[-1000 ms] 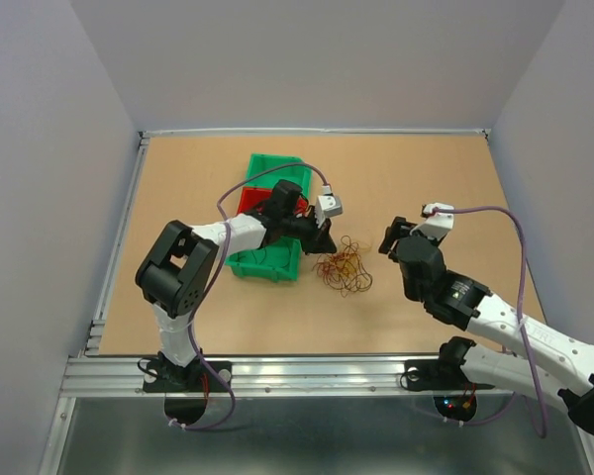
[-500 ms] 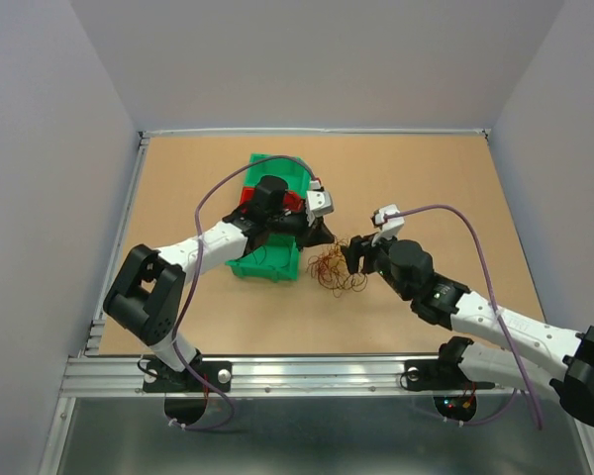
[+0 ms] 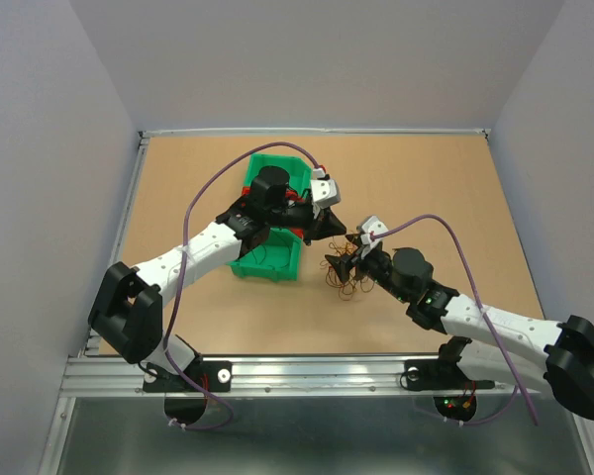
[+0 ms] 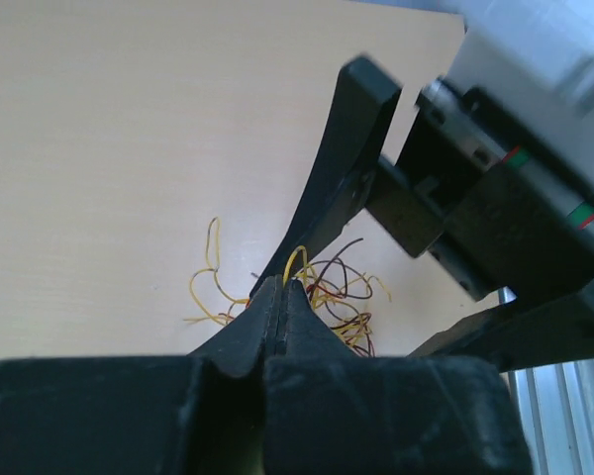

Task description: Untangle the cables

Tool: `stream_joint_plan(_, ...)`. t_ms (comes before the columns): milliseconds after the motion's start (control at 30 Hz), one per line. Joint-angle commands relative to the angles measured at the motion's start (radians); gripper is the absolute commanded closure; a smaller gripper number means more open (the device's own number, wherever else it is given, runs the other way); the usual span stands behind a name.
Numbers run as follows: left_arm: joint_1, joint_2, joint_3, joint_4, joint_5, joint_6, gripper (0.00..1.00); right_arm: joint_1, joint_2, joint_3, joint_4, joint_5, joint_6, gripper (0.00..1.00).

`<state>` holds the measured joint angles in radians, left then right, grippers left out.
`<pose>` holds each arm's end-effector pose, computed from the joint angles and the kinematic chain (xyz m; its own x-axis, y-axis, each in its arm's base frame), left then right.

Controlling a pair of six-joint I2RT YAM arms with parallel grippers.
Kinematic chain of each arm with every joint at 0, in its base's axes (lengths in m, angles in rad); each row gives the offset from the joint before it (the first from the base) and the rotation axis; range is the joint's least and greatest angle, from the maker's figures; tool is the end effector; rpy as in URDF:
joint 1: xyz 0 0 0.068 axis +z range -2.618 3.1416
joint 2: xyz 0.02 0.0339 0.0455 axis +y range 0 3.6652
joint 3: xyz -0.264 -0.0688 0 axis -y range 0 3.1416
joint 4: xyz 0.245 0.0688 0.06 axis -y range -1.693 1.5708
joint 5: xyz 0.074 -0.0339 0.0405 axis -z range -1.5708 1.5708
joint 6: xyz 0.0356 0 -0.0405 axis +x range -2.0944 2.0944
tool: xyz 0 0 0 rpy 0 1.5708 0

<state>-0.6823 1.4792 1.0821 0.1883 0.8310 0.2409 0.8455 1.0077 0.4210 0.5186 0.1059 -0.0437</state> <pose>0.2480 -0.2353 0.3167 0.0790 0.1431 -0.9866 0.9958 0.0344 0.0847 0.1524 0.1662 0.2436 -0.0156 -0.0831 -0.9964 -0.6755 0.7356 -0.0508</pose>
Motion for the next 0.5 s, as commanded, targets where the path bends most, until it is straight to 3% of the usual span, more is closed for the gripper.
stream_joint_plan(0, -0.006, -0.062, 0.097, -0.004, 0.003, -0.051, 1.00, 0.000, 0.057, -0.007, 0.132, -0.006, -0.054, 0.28)
stream_joint_plan(100, -0.006, -0.068, 0.153, -0.018, -0.018, -0.071, 1.00, -0.002, 0.078, 0.002, 0.139, 0.024, -0.047, 0.40)
stream_joint_plan(267, -0.006, -0.095, 0.228, -0.049, -0.067, -0.074, 1.00, 0.000, 0.031, -0.019, 0.144, 0.011, -0.045, 0.41)
stream_joint_plan(467, -0.006, -0.085, 0.390, -0.088, -0.118, -0.132, 1.00, -0.002, -0.003, -0.053, 0.136, 0.078, -0.056, 0.54)
